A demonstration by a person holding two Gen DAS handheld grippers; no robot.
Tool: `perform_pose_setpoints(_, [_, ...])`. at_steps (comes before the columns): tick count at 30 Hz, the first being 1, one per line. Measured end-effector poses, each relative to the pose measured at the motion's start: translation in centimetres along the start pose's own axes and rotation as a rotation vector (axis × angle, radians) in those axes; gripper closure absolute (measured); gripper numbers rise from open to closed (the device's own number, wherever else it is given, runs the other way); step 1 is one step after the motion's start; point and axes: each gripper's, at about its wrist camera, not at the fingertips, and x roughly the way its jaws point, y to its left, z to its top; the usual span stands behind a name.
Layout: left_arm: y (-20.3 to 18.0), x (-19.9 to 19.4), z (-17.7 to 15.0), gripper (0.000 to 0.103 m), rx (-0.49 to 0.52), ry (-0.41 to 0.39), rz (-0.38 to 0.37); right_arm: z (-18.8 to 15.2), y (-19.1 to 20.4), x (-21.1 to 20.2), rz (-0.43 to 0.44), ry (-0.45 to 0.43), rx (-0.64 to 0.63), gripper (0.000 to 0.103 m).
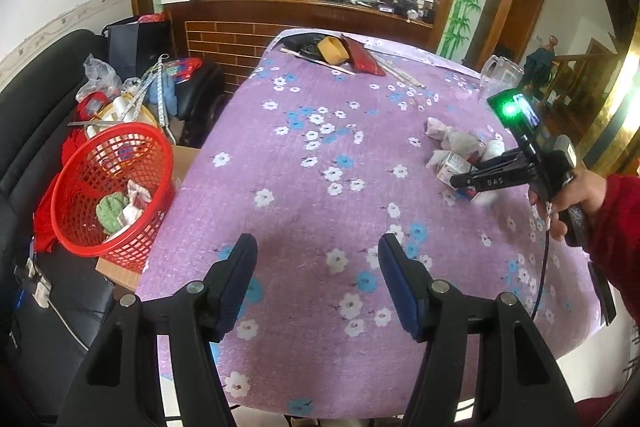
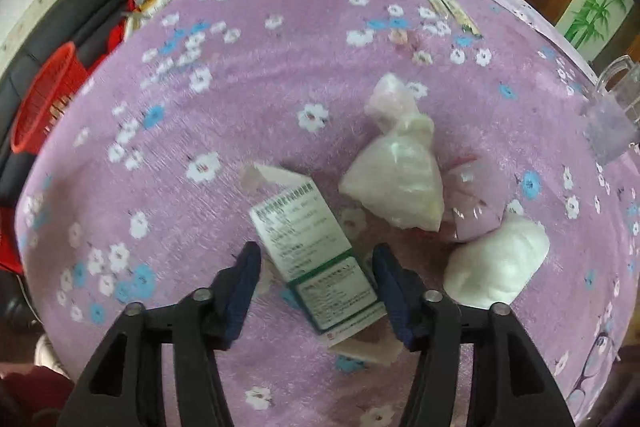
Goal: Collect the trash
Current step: 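Grasp the white leaflet with green print with the right gripper, then grasp the white plastic bag with the left gripper while the right gripper holds the leaflet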
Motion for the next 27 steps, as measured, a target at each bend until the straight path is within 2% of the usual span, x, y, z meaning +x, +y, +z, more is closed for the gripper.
perform_pose_setpoints(4, [-1.6,1.0,1.0,0.041,0.017,0.016,-0.039,-1.9,0.0,-1.1,0.007,-0.023,0.024,0.062])
perform_pose_setpoints(9, [-5.3,3.7,3.4,0.041,0.024,0.058,-0.132,-6.2,-0.8,-5.2,0.080,-0.121,0.170,0.062])
perform_pose_setpoints(10, [-6.2,4.3,4.0,0.041,0.017,0.069,-0.157,-8.6,-1.1,-6.8,0.110,-0.149,0.244,0.062])
perform_pose_setpoints(16, [-11.1,9.1,7.6,0.041,-0.069,0.152,-0.287,-13.1,-1.8,-9.8,0.118,-0.190,0.347,0.062])
perform_pose_setpoints(19, [-13.2,11.9,9.3,0.042,-0.087,0.177,-0.303,-15.5,-2.7,-11.4,0.113,-0.211,0.401,0.062])
perform_pose_setpoints(20, [-13.9,13.1,10.0,0.042,-0.099,0.190,-0.307,-17.3,-3.3,-12.6,0.108,-0.222,0.435,0.062])
perform_pose_setpoints(22, [-15.0,15.8,11.3,0.042,-0.124,0.223,-0.324,-17.9,-3.5,-12.9,0.104,-0.226,0.442,0.062])
perform_pose_setpoints(27, [-16.7,21.2,13.4,0.046,-0.169,0.278,-0.310,-21.0,-4.4,-14.3,0.107,-0.238,0.497,0.062])
